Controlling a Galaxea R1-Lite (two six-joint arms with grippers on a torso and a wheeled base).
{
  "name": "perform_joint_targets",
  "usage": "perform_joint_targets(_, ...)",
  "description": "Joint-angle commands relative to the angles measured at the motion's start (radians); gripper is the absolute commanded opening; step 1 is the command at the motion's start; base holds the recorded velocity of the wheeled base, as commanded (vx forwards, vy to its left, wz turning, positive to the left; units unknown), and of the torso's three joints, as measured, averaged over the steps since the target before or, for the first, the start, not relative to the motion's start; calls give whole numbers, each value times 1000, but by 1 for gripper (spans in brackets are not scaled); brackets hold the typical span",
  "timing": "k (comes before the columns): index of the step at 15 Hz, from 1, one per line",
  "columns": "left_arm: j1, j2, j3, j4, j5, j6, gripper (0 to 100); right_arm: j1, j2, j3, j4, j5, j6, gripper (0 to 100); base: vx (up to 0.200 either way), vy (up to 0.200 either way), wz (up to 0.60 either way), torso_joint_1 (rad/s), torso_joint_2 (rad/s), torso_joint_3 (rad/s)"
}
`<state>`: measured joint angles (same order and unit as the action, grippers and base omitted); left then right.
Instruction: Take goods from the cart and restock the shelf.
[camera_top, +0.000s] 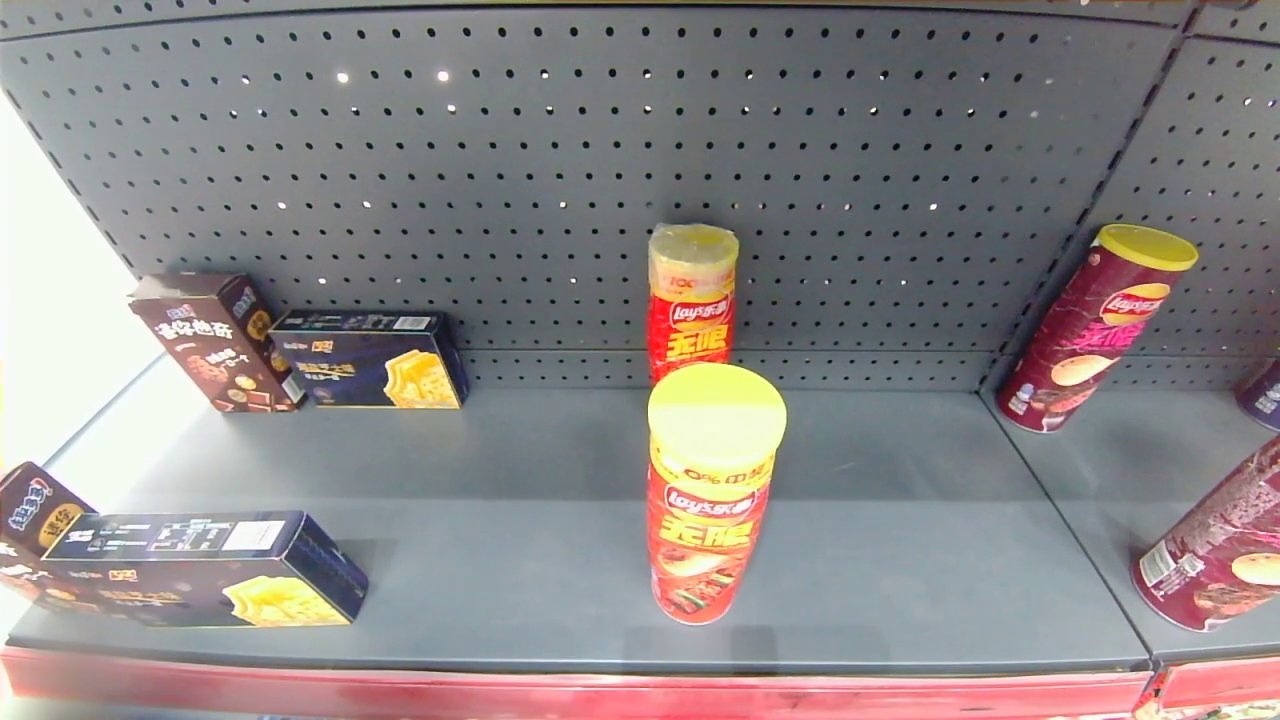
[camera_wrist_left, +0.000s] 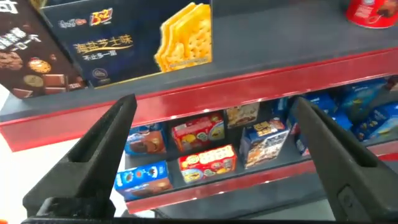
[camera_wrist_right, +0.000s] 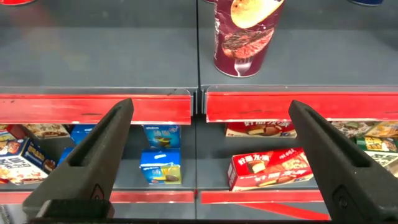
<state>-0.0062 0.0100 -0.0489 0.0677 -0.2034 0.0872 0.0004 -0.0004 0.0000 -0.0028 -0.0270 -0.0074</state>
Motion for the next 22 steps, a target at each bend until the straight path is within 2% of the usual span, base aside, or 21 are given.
perform_joint_targets(1, 0, 4, -5, 0, -133, -57, 100, 1, 0, 0, 0, 1, -2, 100, 0, 0, 0, 0, 0, 0)
perform_joint_targets(2, 0, 4, -6, 0, -194, -86, 100, 1, 0, 0, 0, 1, 1, 100, 0, 0, 0, 0, 0, 0)
perform_joint_targets(3, 0, 4, -6, -2, -189, -83, 100, 1, 0, 0, 0, 1, 1, 100, 0, 0, 0, 0, 0, 0)
perform_joint_targets(4, 2, 2, -5, 1, -48, 23, 100, 1, 0, 0, 0, -1, 3, 100, 0, 0, 0, 0, 0, 0)
perform_joint_targets(5, 2, 2, -5, 1, -48, 23, 100, 1, 0, 0, 0, -1, 3, 100, 0, 0, 0, 0, 0, 0)
perform_joint_targets(6, 2, 2, -6, 9, 136, 29, 100, 1, 0, 0, 0, -1, 3, 100, 0, 0, 0, 0, 0, 0)
perform_joint_targets(9, 3, 2, -6, 8, 148, 23, 100, 1, 0, 0, 0, -1, 4, 100, 0, 0, 0, 0, 0, 0)
perform_joint_targets(10, 3, 2, 0, 0, 203, 26, 100, 1, 0, 0, 0, -1, 3, 100, 0, 0, 0, 0, 0, 0)
perform_joint_targets(11, 3, 2, 1, -5, 355, 28, 100, 1, 0, 0, 0, 1, 1, 100, 0, 0, 0, 0, 0, 0)
perform_joint_targets(12, 3, 2, 3, -12, 437, 31, 100, 0, 0, 0, 0, 1, 1, 100, 0, 0, 0, 0, 0, 0)
perform_joint_targets(13, 3, 2, 9, -23, 435, 23, 100, 1, 0, 0, 0, 1, 3, 100, 0, 0, 0, 0, 0, 0)
perform_joint_targets(14, 0, 2, 9, -23, 363, 17, 100, 1, 0, 0, 0, 1, 1, 100, 0, 0, 0, 0, 0, 0)
perform_joint_targets(15, 0, 2, 8, -19, 190, 3, 100, 1, 0, 0, 0, 1, 1, 100, 0, 0, 0, 0, 0, 0)
perform_joint_targets(16, 2, 2, 8, -19, 176, 0, 100, 1, 0, 0, 0, 1, 1, 100, 0, 0, 0, 0, 0, 0)
perform_joint_targets(17, 0, 4, 37, -28, 82, 2, 100, 1, 0, 0, 0, 1, 3, 100, 0, 0, 0, 0, 0, 0)
perform_joint_targets(22, 2, 2, 44, -55, 94, -11, 100, 1, 0, 0, 0, -1, 3, 100, 0, 0, 0, 0, 0, 0)
